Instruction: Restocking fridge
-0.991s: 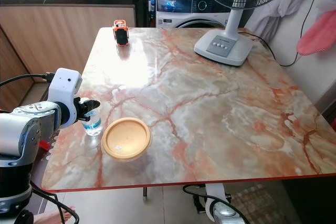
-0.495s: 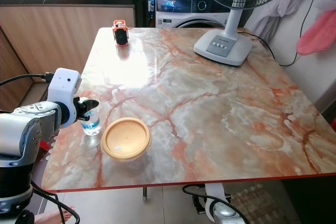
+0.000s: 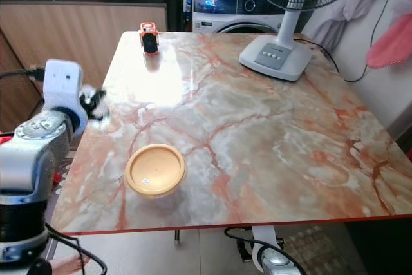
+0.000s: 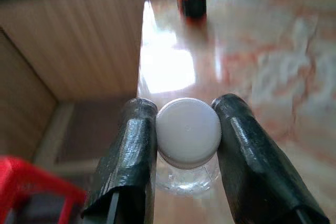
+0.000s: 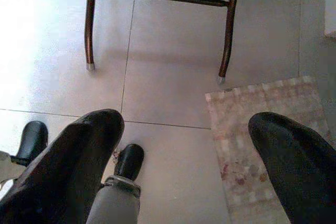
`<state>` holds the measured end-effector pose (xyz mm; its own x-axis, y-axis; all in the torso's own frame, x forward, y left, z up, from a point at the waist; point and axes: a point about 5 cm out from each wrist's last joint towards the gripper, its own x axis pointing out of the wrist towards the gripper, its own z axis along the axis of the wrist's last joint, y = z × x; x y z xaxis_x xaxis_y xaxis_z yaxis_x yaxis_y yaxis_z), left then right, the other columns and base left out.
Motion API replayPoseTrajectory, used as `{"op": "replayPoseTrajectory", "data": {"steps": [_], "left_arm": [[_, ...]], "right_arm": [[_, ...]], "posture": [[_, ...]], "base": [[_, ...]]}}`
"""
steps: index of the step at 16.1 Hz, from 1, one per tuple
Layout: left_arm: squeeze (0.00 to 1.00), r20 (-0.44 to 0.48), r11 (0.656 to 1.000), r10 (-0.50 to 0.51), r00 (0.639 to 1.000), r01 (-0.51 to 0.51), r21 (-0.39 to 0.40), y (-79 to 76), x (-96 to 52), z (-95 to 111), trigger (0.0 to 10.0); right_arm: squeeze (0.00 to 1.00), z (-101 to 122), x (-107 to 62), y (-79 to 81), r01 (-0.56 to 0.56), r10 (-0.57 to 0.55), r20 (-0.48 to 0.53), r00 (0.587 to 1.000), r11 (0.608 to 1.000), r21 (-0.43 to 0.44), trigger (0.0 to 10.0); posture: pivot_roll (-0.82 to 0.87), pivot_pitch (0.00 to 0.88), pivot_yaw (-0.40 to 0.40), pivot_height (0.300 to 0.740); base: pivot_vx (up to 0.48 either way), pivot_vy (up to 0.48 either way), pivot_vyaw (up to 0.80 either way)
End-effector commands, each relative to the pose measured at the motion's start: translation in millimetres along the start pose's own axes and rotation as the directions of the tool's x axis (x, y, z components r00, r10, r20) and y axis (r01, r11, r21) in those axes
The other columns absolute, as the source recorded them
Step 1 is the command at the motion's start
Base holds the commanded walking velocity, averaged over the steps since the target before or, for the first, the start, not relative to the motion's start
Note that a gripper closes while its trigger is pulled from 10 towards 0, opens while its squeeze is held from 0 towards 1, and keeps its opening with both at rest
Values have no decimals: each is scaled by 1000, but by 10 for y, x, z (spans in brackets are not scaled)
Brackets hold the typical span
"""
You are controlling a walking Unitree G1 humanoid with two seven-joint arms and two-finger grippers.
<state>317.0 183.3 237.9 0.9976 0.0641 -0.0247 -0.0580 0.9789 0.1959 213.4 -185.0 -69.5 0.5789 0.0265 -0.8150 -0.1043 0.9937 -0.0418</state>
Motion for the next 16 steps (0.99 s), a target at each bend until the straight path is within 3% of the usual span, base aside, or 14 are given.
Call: {"op": "replayPoseTrajectory", "data": {"steps": [1,3,4,6,9,16], "left_arm": [[0,105,1000,11,994,-14,24,-39,-19,26,10000],[0,279,995,6,960,-32,89,-115,-61,-33,10000],[0,291,988,23,956,-67,140,-124,-76,-183,10000],[0,288,990,54,956,-89,111,-97,-132,-382,10000],[0,302,985,44,952,-92,145,-118,-290,-713,10000],[0,389,986,100,916,-143,84,-170,-317,-758,10000]], "right_arm": [[0,-30,-7,-29,10,-10,-6,1000,1000,9,10000],[0,-39,-8,-25,9,-9,-8,1000,1000,9,10000],[0,-47,-8,-22,10,-10,-9,1000,1000,12,10000],[0,-57,-9,-21,15,-15,-6,1000,1000,25,10000],[0,-80,-15,-35,26,-26,-4,1000,999,46,10000],[0,-100,-19,-44,47,-48,5,999,993,108,10000]], "posture": [[148,2,-70,740],[146,0,-66,740],[142,0,-62,740],[130,0,-56,740],[129,0,-63,740],[130,0,-64,740]], "base": [[0,0,0],[0,0,0],[0,0,0],[0,0,0],[0,0,0],[0,0,0]]}}
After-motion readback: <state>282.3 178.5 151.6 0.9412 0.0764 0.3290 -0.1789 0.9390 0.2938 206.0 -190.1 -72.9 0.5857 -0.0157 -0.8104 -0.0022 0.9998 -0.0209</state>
